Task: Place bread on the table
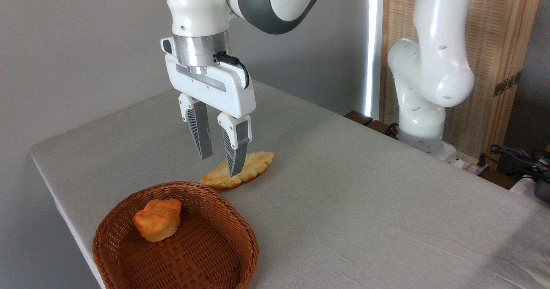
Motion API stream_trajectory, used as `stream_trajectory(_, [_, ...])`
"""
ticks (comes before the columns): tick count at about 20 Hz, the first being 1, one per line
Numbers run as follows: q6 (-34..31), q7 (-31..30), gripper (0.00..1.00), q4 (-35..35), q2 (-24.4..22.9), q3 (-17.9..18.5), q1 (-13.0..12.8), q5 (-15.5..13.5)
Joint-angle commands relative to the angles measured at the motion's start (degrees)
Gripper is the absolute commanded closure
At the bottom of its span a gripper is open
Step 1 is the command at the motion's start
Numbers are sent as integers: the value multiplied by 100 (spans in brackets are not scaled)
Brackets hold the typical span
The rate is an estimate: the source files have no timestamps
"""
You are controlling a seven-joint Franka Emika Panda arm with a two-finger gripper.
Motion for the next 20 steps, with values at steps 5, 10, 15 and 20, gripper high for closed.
stream_trajectory(5, [-9, 176, 0, 51, -41, 149, -40, 44])
stream_trajectory(10, [61, 176, 0, 51, -6, 148, -40, 44])
stream_trajectory(15, [43, 168, 0, 51, 11, 140, -48, 53])
stream_trajectory(20, [43, 168, 0, 51, 11, 140, -48, 62])
